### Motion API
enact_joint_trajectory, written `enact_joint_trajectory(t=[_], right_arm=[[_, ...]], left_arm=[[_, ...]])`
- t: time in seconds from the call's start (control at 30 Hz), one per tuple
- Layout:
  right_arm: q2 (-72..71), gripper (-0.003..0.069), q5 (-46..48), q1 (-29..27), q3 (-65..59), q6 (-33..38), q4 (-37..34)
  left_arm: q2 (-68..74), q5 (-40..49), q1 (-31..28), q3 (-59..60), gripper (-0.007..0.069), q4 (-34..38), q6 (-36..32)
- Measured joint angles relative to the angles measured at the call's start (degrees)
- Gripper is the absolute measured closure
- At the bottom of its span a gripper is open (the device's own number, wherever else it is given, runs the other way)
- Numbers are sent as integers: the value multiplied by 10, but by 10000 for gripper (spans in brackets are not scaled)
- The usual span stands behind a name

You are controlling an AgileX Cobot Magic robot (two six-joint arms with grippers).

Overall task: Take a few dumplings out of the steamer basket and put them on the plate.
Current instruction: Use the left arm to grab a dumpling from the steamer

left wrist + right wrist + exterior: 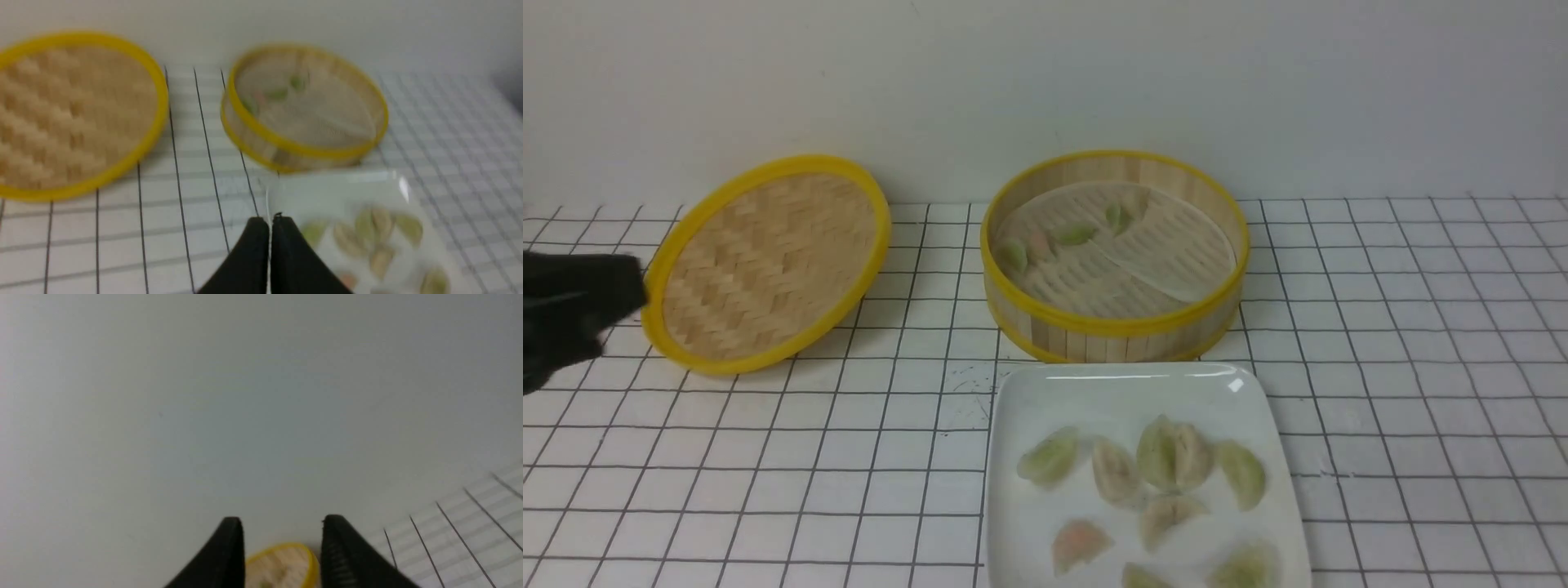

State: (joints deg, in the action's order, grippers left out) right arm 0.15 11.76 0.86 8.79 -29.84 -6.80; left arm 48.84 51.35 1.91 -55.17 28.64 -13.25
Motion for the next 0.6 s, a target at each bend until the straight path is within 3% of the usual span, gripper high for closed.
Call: enact_joint_trajectory(t=[0.07,0.13,0.3,0.4,0.6], right_arm=[[35,583,140,0,80,36,12],[89,639,267,0,154,86,16],[278,671,526,0,335,210,5],[366,672,590,0,404,248,-5],[462,673,600,0,461,266,-30]], left_arm=[[81,46,0,-47,631,-2,-25],[155,65,4,-85,631,-6,-44],[338,79,78,-199,631,-78,-53],[424,114,131,-295,631,-126,-39],[625,188,196,-550,631,-167,-36]])
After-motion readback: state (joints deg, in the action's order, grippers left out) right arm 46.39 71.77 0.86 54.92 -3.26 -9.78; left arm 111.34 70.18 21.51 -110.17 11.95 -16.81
